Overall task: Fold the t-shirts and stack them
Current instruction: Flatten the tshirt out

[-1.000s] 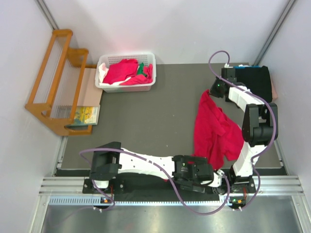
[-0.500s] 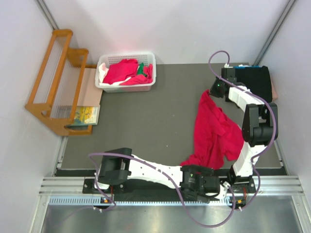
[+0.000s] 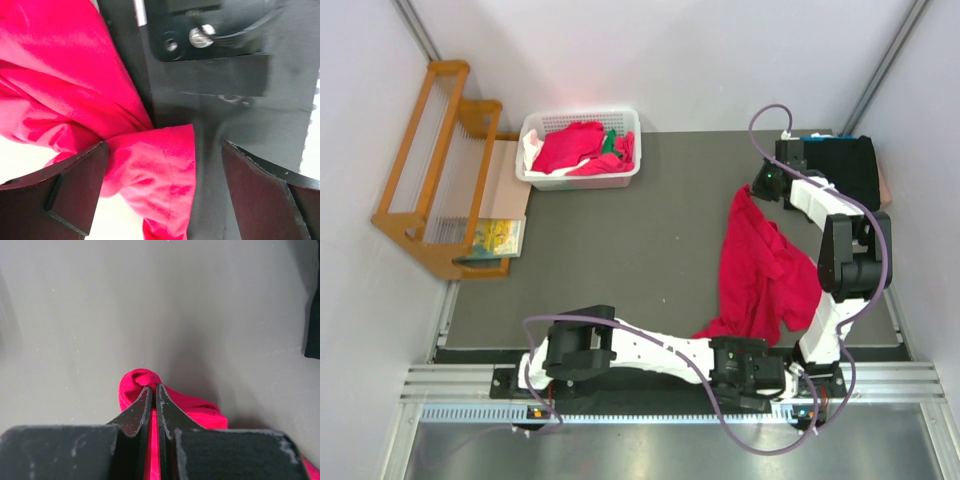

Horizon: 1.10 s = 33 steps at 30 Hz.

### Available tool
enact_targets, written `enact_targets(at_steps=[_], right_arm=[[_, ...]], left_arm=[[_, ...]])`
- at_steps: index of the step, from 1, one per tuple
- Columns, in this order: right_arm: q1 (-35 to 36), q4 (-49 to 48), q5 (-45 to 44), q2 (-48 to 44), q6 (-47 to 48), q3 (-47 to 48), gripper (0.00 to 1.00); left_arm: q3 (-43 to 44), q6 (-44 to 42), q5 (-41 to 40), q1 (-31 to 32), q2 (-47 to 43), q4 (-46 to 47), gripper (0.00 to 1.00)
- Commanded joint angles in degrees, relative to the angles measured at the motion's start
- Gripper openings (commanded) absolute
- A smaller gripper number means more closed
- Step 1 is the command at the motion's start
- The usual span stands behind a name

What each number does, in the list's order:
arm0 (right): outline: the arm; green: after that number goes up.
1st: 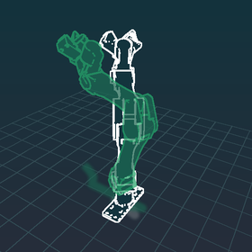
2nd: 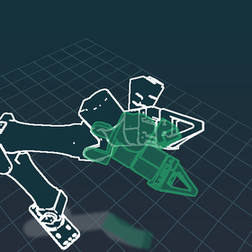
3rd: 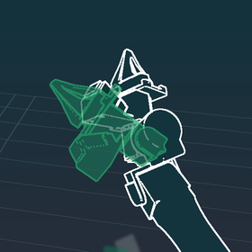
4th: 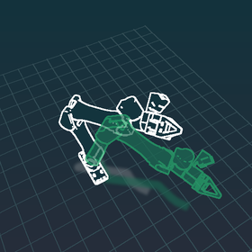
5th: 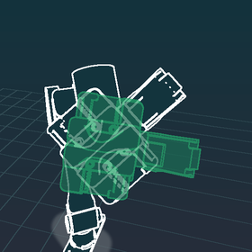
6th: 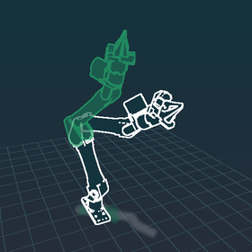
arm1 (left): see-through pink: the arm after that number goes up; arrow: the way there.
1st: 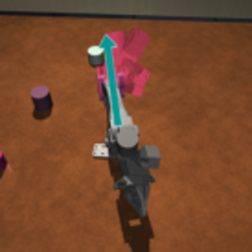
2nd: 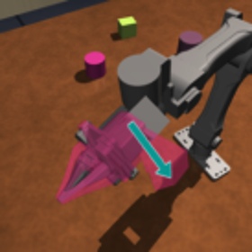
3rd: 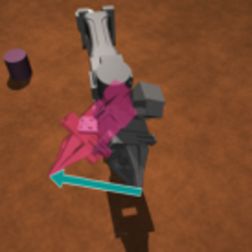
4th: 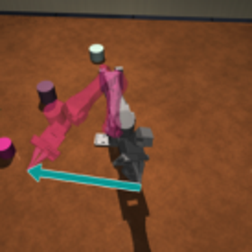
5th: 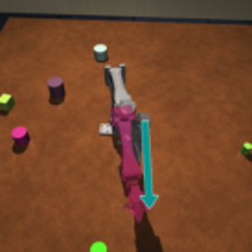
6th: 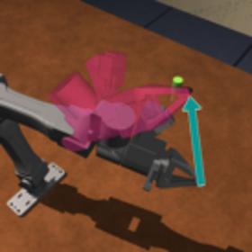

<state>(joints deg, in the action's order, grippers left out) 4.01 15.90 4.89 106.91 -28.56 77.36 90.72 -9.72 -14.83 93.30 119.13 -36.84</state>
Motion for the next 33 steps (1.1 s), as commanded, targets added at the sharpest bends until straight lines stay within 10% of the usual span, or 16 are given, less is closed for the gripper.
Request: enact_targets(at_steps=[1, 12, 21, 33], right_arm=[[0.2, -1.2, 0.7, -1.2, 0.0, 1.1, 0.0], [0.2, -1.7, 1.0, -1.6, 0.2, 0.3, 0.0], [0.3, -1.8, 1.3, -0.9, 0.1, 0.8, 0.0], [0.3, -1.7, 1.4, 0.3, 0.0, 2.0, 0.0]], left_arm=[[-0.4, 1.7, 0.6, -1.9, 0.4, 1.3, 0.99], [-1.2, 1.4, 1.4, -6.5, -0.6, 1.4, 0.92], [-4.2, -0.4, 0.3, -13.3, -7.4, 0.9, 0.04], [-9.2, -3.6, -0.7, -26.4, -17.0, 0.3, 0.12]])
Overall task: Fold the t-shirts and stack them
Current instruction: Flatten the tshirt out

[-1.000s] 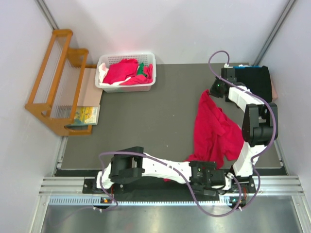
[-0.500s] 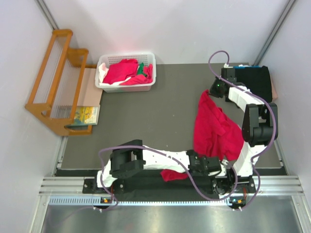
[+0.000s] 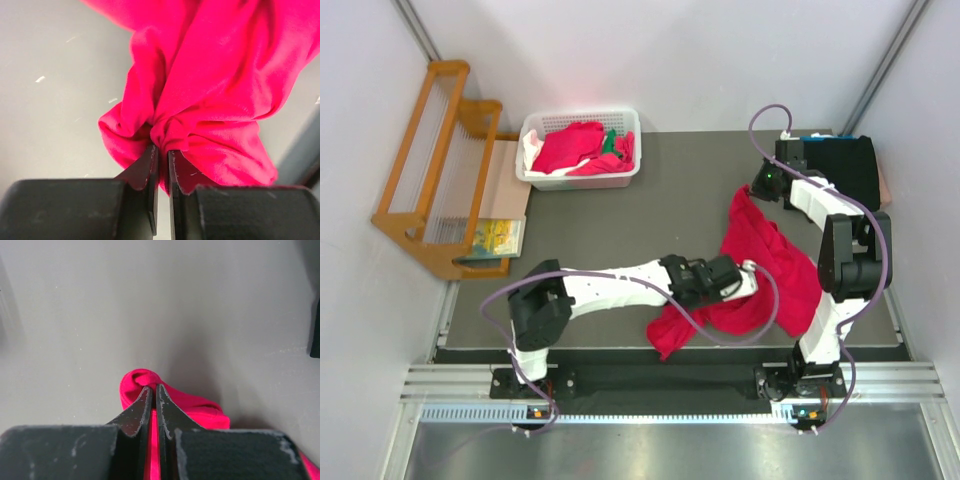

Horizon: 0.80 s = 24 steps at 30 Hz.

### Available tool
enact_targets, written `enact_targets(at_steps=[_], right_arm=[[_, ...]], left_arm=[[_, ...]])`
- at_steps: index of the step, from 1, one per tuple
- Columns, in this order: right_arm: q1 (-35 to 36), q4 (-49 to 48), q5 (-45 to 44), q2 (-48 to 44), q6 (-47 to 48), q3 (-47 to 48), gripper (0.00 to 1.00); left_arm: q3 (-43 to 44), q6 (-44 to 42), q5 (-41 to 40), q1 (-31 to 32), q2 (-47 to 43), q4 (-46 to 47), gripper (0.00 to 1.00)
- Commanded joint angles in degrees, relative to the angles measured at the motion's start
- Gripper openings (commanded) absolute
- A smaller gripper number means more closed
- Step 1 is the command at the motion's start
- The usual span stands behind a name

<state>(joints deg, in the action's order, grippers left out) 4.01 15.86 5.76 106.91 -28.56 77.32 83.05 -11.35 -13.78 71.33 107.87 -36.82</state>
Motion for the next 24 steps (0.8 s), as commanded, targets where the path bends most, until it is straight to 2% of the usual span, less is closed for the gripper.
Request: enact_targets(at_steps=[1, 8, 14, 24], right_arm=[[0.3, -1.5, 0.5, 0.5, -0.1, 2.1, 0.0], [0.2, -1.6, 0.1, 2.3, -0.5, 3.5, 0.0], [-0.1, -2.1, -0.2, 3.7, -0.9, 4.9, 0.0], [-3.0, -1.1, -1.9, 6.3, -0.7, 10.9, 0.0]], left_arm=[[-2.4, -2.4, -1.8, -5.5, -6.4, 0.3, 0.12], [-9.6, -4.5, 0.2, -15.3, -11.8, 0.7, 0.16], [-14.0, -6.6, 1.7, -20.5, -14.6, 0.9, 0.17], [-16.0, -7.5, 3.5, -23.2, -19.4, -2.7, 0.22]])
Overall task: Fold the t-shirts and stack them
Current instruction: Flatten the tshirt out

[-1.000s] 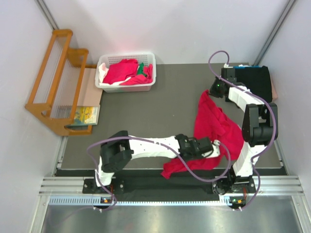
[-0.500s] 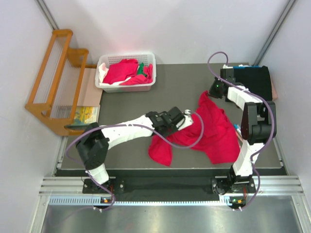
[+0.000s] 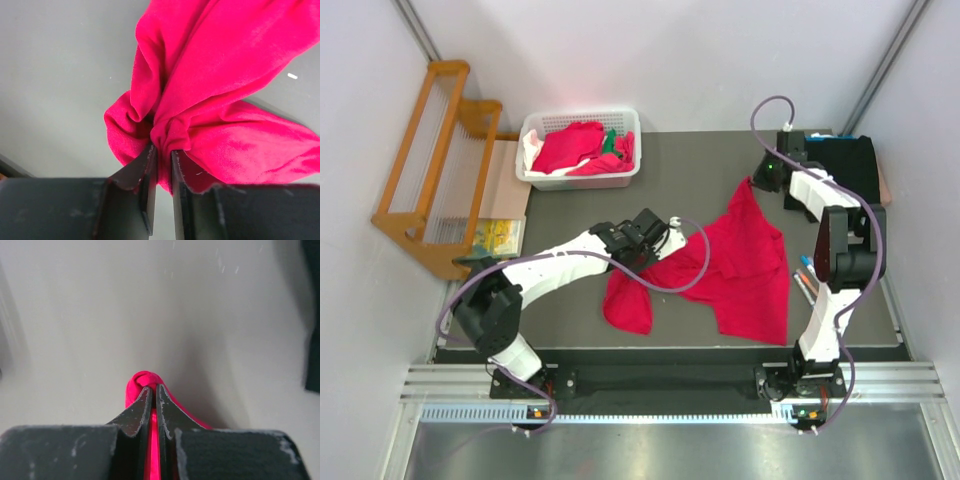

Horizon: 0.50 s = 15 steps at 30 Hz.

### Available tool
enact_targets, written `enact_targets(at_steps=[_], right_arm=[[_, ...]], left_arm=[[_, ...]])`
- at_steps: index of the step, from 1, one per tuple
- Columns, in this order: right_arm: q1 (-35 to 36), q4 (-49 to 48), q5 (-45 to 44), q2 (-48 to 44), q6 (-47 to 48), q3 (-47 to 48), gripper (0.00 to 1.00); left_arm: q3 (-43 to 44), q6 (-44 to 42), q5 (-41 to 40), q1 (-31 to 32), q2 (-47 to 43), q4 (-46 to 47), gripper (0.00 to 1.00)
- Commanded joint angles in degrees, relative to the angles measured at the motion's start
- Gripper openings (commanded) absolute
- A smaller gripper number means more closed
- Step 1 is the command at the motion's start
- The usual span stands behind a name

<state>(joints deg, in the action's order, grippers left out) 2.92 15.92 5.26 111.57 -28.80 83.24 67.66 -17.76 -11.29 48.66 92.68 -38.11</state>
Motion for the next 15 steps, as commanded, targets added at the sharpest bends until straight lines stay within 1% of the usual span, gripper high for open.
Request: enact_targets(at_steps=[1, 3, 4, 5, 6, 7, 10, 13, 14, 15], right_arm=[[-2.1, -0.3, -1.4, 2.2, -0.5, 7.0, 0.0], [-2.4, 0.9, -1.0, 4.6, -0.1, 9.2, 0.0], [-2.5, 1.8, -0.8, 5.4, 0.1, 11.3, 0.0], [-2.5, 2.8, -0.4, 7.0, 0.1, 12.1, 0.0], [-2.5, 3.1, 0.0, 7.5, 0.1, 12.6, 0.0], [-2.4, 3.2, 0.5, 8.0, -0.3, 12.9, 0.0], [-2.3, 2.6, 0.6, 8.8, -0.5, 12.6, 0.0], [-2.5, 2.9, 0.0, 9.2, 0.1, 13.1, 0.0], [-2.5, 3.0, -0.1, 9.4, 0.1, 13.3, 0.0], [-2.5, 3.5, -0.2, 9.5, 0.1, 13.6, 0.0]], left_arm=[[-0.7, -1.1, 1.0, -0.5, -4.5, -2.0, 0.23], [-0.7, -1.4, 1.3, -0.7, -5.5, -2.5, 0.28], [-0.7, -1.8, 1.4, -0.8, -5.8, -3.0, 0.39], [-0.7, -2.1, 1.6, -1.2, -6.5, -3.1, 0.53], [-1.0, -2.4, 2.1, -1.6, -7.0, -2.9, 0.64], [-1.1, -3.2, 2.6, -2.2, -7.4, -2.8, 0.68], [-1.6, -4.9, 4.1, -7.1, -8.5, -0.6, 0.66], [-0.5, -6.8, 4.8, -15.4, -6.7, 0.8, 0.54], [-0.1, -7.1, 5.1, -16.8, -5.4, 0.7, 0.47], [0.5, -7.5, 5.6, -18.2, -4.7, 1.0, 0.43]])
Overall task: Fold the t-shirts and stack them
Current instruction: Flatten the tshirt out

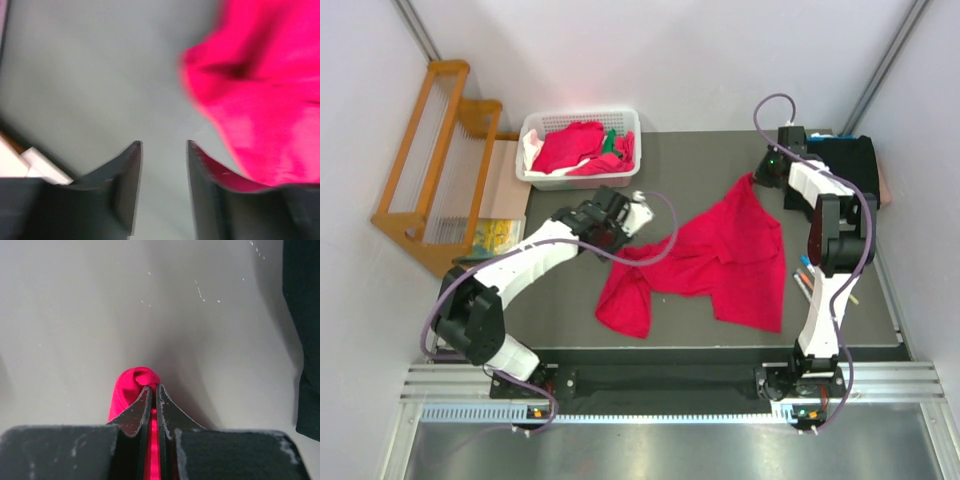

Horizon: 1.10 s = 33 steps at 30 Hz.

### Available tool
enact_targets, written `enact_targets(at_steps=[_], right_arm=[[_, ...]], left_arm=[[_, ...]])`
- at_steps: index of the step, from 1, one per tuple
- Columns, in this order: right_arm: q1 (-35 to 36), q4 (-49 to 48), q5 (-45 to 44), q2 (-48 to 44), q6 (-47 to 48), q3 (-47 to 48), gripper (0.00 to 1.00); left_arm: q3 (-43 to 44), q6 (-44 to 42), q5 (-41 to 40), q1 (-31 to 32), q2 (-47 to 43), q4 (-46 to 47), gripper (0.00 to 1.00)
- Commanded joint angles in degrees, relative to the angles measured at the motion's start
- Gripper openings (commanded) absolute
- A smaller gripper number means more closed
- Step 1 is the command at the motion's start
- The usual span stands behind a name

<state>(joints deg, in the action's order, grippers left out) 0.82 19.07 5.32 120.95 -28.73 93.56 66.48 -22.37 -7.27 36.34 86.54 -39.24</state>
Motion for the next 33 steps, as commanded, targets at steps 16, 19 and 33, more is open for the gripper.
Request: enact_targets(at_steps=[16, 19, 33], right_arm=[[-0.2, -0.2, 0.5, -1.1, 0.5, 1.4, 0.0], [-0.1, -0.1, 0.5, -1.1, 0.6, 1.3, 0.0], [0.1, 0.0, 0.5, -1.5, 0.6, 1.4, 0.0]], left_arm=[[6.9, 9.0, 18.6, 1.5, 0.4, -8.1, 0.64], [4.9, 9.1, 18.8, 2.1, 0.2, -8.0, 0.65], [1.7, 8.8, 17.6, 2.5, 3.5, -4.1, 0.59]])
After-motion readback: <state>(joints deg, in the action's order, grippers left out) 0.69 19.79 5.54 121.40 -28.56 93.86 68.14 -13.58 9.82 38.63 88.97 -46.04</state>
